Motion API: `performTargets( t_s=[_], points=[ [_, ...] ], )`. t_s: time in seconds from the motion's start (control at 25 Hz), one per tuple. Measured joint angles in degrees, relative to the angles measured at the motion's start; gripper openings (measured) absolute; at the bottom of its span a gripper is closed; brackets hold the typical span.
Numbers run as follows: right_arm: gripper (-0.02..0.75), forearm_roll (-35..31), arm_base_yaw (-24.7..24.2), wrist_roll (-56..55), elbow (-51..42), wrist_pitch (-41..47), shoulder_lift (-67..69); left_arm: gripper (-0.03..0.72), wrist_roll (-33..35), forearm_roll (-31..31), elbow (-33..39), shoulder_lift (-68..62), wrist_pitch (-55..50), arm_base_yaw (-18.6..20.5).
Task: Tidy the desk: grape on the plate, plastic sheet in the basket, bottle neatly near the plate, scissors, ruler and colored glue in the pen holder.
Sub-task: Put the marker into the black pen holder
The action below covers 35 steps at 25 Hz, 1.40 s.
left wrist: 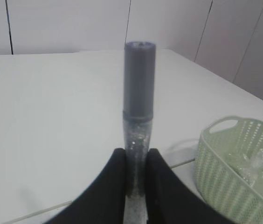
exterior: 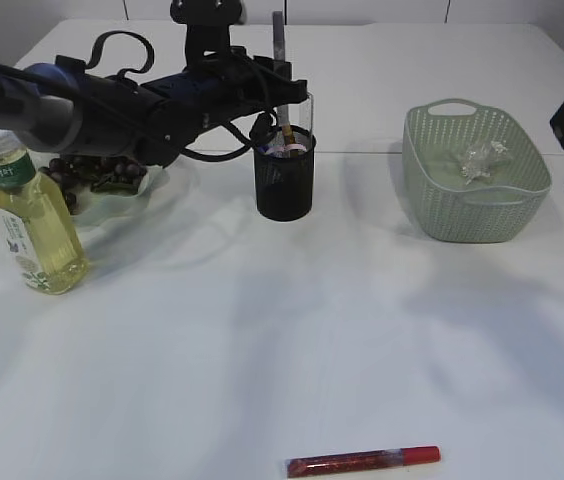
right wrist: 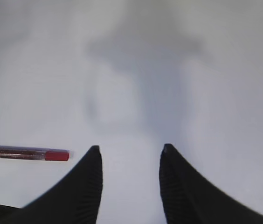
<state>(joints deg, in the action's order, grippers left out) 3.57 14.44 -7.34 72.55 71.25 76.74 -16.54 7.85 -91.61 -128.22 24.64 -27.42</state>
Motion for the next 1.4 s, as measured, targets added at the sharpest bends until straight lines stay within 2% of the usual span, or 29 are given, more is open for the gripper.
performTargets(
  t_s=[0.64,0.84,1.04,1.4],
  points=[
    [0.331,0.0,0.0,0.1,0.0,0.0,0.0,0.1,0.0,0.0,-0.12,-0.34,0.0,0.0],
    [0.331,0.0,0.0,0.1,0.0,0.0,0.0,0.143,0.0,0.18,-0.12,-0.34,0.0,0.0],
    [0.331,0.0,0.0,0.1,0.0,0.0,0.0,0.222,0.0,1.05,-0.12,-0.34,0.0,0.0],
    [0.331,0.0,0.0,0.2,0.0,0.0,0.0,0.239,0.0,1.17,-0.12,-0.13,-1.29,0.0]
  ],
)
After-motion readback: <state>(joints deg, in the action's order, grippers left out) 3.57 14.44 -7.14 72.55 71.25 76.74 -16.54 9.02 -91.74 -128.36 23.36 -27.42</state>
